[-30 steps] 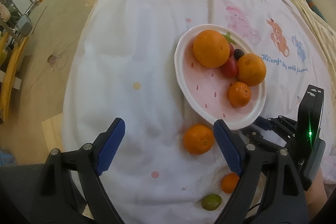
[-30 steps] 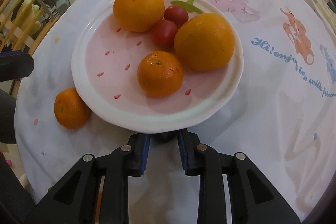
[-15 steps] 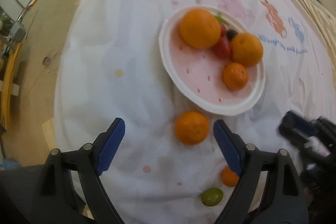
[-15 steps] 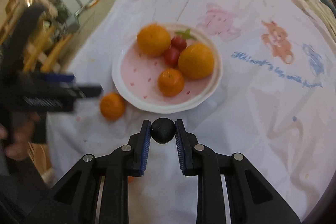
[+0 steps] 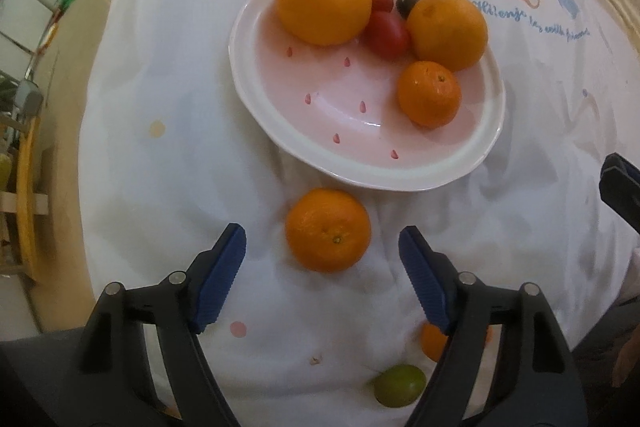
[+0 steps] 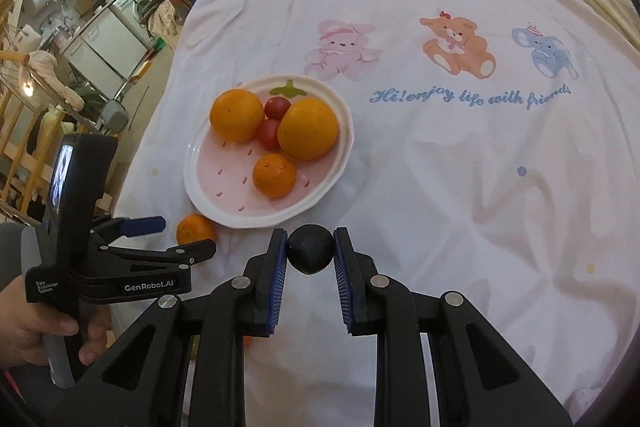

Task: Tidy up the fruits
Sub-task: 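Lift the plum with the right gripper while the left grasps a tangerine, then lower the tangerine and plum onto the plate and open both grippers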

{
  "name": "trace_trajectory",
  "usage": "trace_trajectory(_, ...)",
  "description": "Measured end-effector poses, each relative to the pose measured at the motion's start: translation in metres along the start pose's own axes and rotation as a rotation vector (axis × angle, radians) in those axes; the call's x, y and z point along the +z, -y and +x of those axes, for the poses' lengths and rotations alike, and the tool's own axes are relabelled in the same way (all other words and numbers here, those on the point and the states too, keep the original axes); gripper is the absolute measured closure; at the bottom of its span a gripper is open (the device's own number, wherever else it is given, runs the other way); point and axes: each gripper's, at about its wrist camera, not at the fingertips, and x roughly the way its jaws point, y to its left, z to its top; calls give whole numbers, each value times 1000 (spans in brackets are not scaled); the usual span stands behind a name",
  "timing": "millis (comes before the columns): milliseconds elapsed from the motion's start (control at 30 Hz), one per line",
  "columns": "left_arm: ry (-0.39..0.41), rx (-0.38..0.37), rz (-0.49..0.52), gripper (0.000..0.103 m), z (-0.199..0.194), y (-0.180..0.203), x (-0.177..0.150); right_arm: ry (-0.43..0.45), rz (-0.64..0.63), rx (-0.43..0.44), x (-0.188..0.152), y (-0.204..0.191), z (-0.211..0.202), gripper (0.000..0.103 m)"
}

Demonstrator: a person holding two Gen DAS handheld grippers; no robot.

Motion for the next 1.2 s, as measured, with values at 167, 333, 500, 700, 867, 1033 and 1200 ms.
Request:
trace_trajectory(167,-13,6,14,61,4,3,-1,-6,-13,-5,0,-1,4,78)
trace_trajectory(333,20,-26,36,64,-5,2,-2,0,-14,5,5,-4,7,78)
trace_trajectory(500,36,-32,35,64,-14,-6,-4,1,-28,14,9,-11,8,79)
trace_trajectory(700,86,-41,11,64,-31,-22,-10,4,-44,21,9,-17,7,78)
trace_trajectory(867,130,-24,-45,64,-44,-41,-12,21,-34,35,12,-19,2,78)
trace_trajectory(1033,163,-12,-86,64,-54,-49,-7,47,-17,62,18,-21,-4,78)
trace_trajectory(1200,181,-17,-95,64,-66,-47,6,83,-15,95,27,-23,-11,78)
